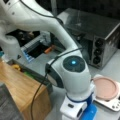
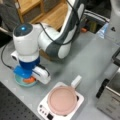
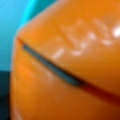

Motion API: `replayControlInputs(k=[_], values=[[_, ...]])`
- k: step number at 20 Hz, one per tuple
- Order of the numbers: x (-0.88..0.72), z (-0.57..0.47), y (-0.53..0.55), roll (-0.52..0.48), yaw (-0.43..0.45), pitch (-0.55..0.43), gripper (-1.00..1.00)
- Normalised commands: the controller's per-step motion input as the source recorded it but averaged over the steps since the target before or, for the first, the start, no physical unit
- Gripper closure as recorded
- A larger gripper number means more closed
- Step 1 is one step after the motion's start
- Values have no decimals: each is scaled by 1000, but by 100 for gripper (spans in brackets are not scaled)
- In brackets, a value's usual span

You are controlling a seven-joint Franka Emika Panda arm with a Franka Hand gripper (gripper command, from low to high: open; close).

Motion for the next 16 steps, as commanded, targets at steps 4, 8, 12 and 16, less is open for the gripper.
replayControlInputs(k=[4,8,12,16], values=[[44,145,492,-10,-202,119,100],[-13,148,513,-33,-152,111,100],[-104,119,560,-48,-96,62,100],[-156,8,468,-107,-58,31,100]])
